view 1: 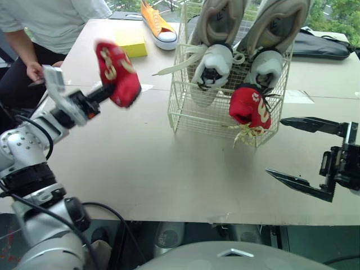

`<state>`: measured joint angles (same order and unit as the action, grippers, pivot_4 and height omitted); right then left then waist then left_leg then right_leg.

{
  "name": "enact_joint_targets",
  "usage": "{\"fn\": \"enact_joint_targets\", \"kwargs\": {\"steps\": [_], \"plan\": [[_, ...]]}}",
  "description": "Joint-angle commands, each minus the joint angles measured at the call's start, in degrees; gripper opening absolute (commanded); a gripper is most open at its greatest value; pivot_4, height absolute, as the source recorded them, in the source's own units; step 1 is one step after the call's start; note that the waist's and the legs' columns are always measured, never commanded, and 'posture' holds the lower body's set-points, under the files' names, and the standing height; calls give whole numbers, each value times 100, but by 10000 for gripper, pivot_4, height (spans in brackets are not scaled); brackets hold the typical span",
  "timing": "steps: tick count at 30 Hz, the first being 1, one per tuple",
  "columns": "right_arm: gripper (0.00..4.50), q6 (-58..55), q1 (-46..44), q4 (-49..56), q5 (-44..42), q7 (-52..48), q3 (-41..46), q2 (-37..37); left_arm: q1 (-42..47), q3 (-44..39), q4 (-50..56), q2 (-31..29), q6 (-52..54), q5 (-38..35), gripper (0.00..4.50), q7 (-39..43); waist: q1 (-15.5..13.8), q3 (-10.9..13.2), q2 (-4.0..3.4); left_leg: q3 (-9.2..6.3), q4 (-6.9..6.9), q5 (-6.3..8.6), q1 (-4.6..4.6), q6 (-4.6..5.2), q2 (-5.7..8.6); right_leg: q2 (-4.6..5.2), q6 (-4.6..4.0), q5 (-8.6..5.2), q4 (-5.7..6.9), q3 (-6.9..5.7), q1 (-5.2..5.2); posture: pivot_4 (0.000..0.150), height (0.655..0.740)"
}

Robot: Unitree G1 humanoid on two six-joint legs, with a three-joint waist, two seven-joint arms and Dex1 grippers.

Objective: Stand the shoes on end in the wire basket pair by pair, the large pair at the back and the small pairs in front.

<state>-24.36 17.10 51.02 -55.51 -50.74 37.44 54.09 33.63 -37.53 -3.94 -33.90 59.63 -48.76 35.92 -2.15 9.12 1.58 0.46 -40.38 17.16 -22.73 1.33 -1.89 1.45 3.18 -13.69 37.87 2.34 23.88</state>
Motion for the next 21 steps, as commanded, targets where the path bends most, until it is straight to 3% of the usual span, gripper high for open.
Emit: {"fn": "enact_joint_targets", "kwargs": {"steps": [1,3,6,10,17,21], "plan": [[45000,175,160,-144,25,-180,404,-263,426,186,1190,424,-718,-236,249,-499,-9,-1,1,0,0,0,-1,0,10,11,0,0,-1,2,-1,1500,7400],[45000,409,300,-323,256,-308,521,-551,578,642,1703,806,-910,-420,249,-469,-6,-1,2,2,0,0,3,0,29,23,2,0,-2,4,-4,1500,7400],[45000,503,369,-611,328,-483,651,-693,220,1681,2340,916,-1851,324,249,50,24,-2,-2,3,1,-2,8,-3,55,30,3,0,-4,8,-9,1500,7400],[45000,465,395,-974,259,-732,845,-653,-327,2391,2440,1041,-2980,973,249,566,161,-3,-7,15,11,-1,35,0,56,27,3,-1,2,21,-18,1500,7400],[45000,403,469,-1155,285,-985,1043,-576,-1033,3056,1337,1280,-5907,2678,249,996,143,-3,-10,46,30,1,73,3,53,5,1,-4,-1,36,-44,1500,7400],[45000,354,454,-1067,246,-908,1053,-579,-984,3216,598,1477,-7093,3223,249,886,122,-4,-11,49,28,1,76,3,56,7,2,-3,-4,40,-51,1500,7400]]}}
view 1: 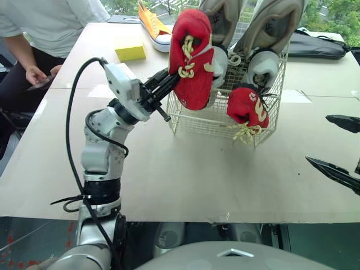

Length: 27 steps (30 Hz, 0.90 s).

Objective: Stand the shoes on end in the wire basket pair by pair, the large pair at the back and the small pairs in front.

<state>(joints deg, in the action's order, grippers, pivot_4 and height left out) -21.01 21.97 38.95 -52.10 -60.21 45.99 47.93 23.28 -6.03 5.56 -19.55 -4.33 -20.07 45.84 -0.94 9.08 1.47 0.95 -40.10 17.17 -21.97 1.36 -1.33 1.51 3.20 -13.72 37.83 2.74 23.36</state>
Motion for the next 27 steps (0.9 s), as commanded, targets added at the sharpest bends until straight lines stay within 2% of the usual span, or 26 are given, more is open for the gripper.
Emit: {"fn": "enact_joint_targets", "kwargs": {"steps": [1,5,11,15,18,19,21,24,25,27], "plan": [[45000,12,-36,151,-98,50,195,39,78,86,-454,56,-840,389,249,-91,5,0,0,-1,0,0,-1,0,0,1,1,0,-1,0,0,1500,7400],[45000,-40,-13,258,-155,134,266,54,122,457,-1374,139,-2382,1095,249,-49,8,-2,-1,-1,0,0,5,1,0,1,1,0,0,-1,-6,1500,7400],[45000,-96,62,404,-193,230,341,25,-64,757,-2140,-72,-3622,1845,249,-318,4,-12,-8,-5,0,1,13,2,-1,4,2,0,-6,-5,-18,1500,7400],[45000,-92,110,441,-177,254,328,-22,-239,848,-2255,-228,-3657,1824,249,-366,12,-21,-19,-6,0,2,19,4,-2,6,3,0,-6,-1,-21,1500,7400],[45000,-55,95,419,-123,269,226,-38,-505,900,-1933,-385,-2961,1287,249,-86,17,-28,-30,-11,0,2,21,4,-8,6,3,0,-5,-4,-22,1500,7400],[45000,-47,89,412,-108,271,198,-43,-595,906,-1801,-423,-2653,1079,9975,-17,31,-35,-40,-11,0,2,23,4,-9,6,3,0,-5,-4,-22,1500,7400],[45000,-36,80,398,-89,261,165,-51,-724,916,-1580,-542,-2369,891,17953,69,28,-52,-66,-14,1,5,26,9,-22,6,4,-1,-5,-2,-22,1500,7400],[45000,-8,51,332,-41,212,60,-75,-973,847,-972,-796,-1789,428,33928,252,15,-59,-79,-12,1,5,27,9,-18,5,5,-2,-5,-3,-22,1500,7400],[45000,1,31,311,-24,206,17,-84,-1019,795,-784,-851,-1581,279,34885,251,12,-58,-77,-9,1,5,26,9,-16,4,5,-3,-6,-4,-22,1500,7400],[45000,-2,-35,277,-8,218,-93,-89,-1124,665,-401,-984,-1212,12,43011,241,18,-55,-74,-11,1,5,24,10,-20,4,5,-4,-8,-4,-22,1500,7400]]}}
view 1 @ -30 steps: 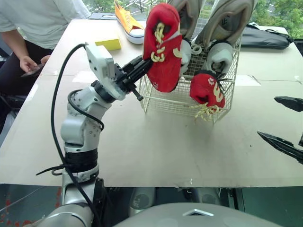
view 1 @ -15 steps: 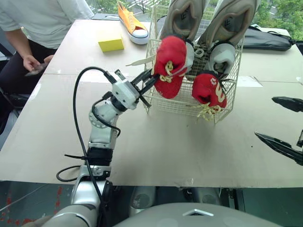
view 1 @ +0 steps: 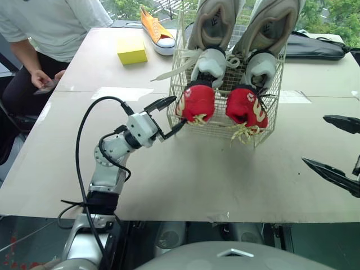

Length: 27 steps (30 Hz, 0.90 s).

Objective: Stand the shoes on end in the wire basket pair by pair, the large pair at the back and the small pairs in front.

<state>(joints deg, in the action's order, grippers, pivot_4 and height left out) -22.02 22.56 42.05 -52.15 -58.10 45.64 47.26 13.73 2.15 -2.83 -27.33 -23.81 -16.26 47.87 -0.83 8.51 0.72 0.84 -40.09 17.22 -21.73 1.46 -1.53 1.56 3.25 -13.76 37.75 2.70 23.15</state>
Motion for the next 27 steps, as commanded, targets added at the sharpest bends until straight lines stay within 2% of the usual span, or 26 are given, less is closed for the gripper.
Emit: {"fn": "enact_joint_targets", "kwargs": {"steps": [1,4,12,15,18,22,27], "plan": [[45000,94,-131,-44,4,15,-109,-22,-231,-187,635,-285,916,-515,44619,87,9,2,1,-1,0,0,1,0,-3,0,0,0,0,2,1,1500,7400],[45000,83,-269,-46,25,118,-287,-47,-500,-281,1388,-557,1875,-1336,44619,285,25,6,3,-1,0,0,0,0,-8,-5,0,-2,0,1,4,1500,7400],[45000,-1,-740,-242,354,744,-748,-147,-1163,-863,2363,-1044,3539,-2358,44619,77,13,17,9,6,1,3,-12,3,-28,-10,1,-6,-7,4,16,1500,7400],[45000,-28,-532,-246,560,726,-744,-147,-1570,-1294,2570,-1415,4388,-2941,44619,40,14,18,8,7,6,3,-12,4,-31,-11,0,-9,-7,4,19,1500,7400],[45000,195,142,-541,1065,307,-549,-184,-2168,-1905,2748,-1967,5065,-3290,44619,195,10,23,17,10,14,4,-13,5,-32,-10,-1,-13,-9,6,26,1500,7400],[45000,484,721,-1107,1220,-247,-127,-277,-2782,-2400,2797,-2398,5298,-3108,44619,494,5,28,18,21,33,4,-14,5,-30,-2,-14,-28,-17,12,34,1500,7400],[45000,868,946,-1661,1414,-730,18,-299,-3177,-2706,2748,-2458,5295,-2947,44619,755,16,30,19,44,60,4,1,5,-28,-2,-6,-39,-29,34,37,1500,7400]]}}
